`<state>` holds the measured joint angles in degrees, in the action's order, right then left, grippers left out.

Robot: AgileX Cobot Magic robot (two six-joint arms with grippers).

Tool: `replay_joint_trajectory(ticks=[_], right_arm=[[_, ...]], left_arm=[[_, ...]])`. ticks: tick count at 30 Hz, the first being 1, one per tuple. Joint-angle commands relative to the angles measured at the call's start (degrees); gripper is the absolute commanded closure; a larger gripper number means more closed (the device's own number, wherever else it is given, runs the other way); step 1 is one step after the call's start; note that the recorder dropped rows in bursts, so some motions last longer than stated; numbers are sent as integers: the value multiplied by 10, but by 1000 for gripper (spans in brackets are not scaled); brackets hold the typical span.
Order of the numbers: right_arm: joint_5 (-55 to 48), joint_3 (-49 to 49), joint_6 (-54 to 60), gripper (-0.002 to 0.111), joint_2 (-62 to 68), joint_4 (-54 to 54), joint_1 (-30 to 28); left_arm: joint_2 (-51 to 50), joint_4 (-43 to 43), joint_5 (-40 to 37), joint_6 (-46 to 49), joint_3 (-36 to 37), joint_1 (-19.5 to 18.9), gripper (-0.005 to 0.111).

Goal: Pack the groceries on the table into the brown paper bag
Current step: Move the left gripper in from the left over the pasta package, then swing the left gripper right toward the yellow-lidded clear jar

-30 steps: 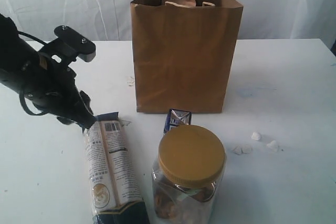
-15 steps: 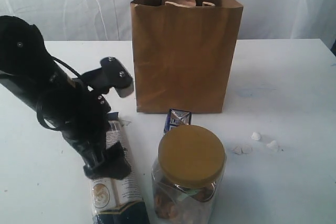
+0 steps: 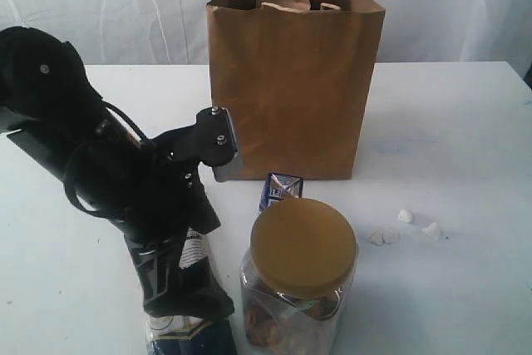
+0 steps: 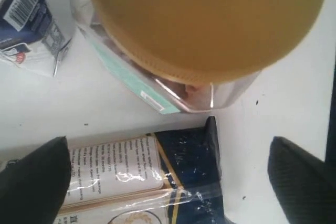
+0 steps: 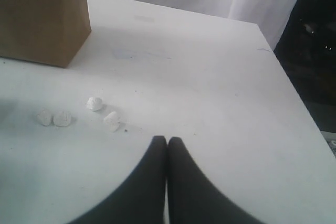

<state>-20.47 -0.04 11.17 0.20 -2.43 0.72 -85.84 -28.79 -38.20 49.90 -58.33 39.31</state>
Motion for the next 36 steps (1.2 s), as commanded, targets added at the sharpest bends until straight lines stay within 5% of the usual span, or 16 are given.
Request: replay_joint_trajectory(ticks=[1, 14, 26, 31, 36], right_arm=[[4, 0, 6, 108, -2, 4, 3], [4, 0, 6, 108, -2, 4, 4], [4, 0, 6, 108, -2, 4, 4], [4, 0, 6, 108, -2, 4, 4], [4, 0, 6, 108, -2, 4, 4]], left_arm=[[5, -12, 6, 20, 2, 2, 2], [2, -237, -6, 415, 6, 2, 2], [-16, -319, -69, 423, 6, 2, 2], [-15, -302, -12, 465, 6, 2, 2], [-15, -201, -52, 460, 6, 2, 2]])
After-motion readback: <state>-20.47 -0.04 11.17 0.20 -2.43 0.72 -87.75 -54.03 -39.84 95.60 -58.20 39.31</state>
